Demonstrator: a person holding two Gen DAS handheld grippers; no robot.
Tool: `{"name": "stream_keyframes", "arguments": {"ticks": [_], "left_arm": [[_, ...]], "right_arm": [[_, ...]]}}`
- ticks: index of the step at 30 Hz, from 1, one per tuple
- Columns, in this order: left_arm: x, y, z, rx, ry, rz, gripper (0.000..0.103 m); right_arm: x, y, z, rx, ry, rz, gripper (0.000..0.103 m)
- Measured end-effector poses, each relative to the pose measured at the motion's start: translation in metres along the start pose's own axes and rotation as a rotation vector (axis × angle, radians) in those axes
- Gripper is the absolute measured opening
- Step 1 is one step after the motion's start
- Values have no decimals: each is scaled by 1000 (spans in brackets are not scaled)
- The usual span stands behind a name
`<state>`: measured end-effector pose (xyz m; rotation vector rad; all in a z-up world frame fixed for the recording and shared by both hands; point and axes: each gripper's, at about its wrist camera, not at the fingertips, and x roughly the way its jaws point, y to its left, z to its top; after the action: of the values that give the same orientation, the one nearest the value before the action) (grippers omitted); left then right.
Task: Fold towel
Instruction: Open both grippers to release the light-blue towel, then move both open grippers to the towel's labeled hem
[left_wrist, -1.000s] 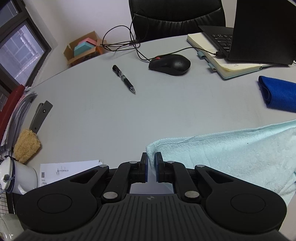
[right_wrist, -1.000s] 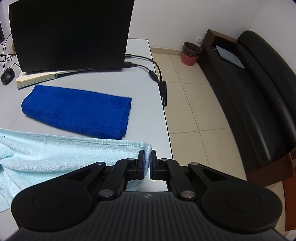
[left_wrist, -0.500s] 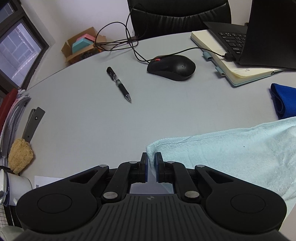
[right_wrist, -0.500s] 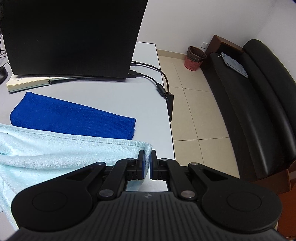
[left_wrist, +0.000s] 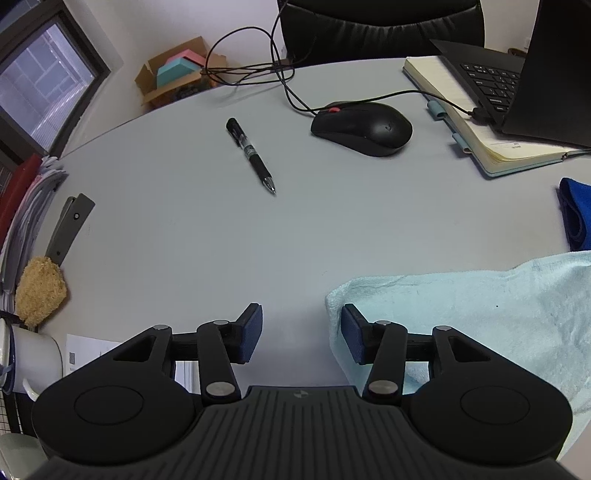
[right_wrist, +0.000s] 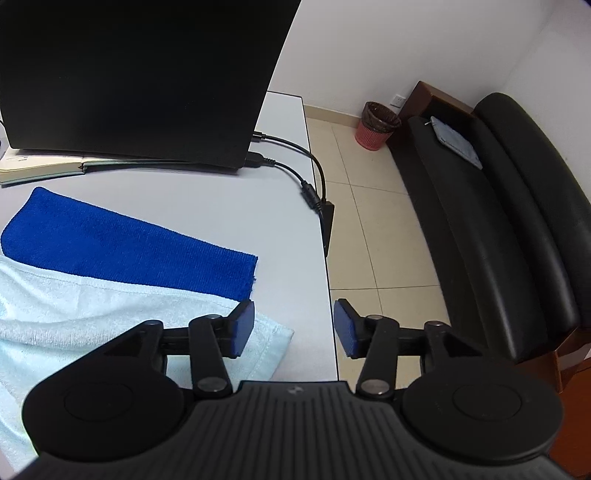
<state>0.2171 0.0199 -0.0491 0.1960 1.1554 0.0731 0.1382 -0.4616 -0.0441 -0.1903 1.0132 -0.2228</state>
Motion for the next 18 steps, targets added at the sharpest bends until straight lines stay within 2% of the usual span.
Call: {"name": "stream_keyframes", "arguments": {"ticks": [5,11,18], "left_arm": [[-1,10,1,-47,7,-13,58],[-7,21,1,-98,-2,-65,64],[-13,19,-3,-93,-2,-81,66]], "right_arm": [[-5,0,0,6,-2,2,49],[-14,-3,-3,27,-8,16,49],[-24,-6,-10,55,-10,20,49]]}}
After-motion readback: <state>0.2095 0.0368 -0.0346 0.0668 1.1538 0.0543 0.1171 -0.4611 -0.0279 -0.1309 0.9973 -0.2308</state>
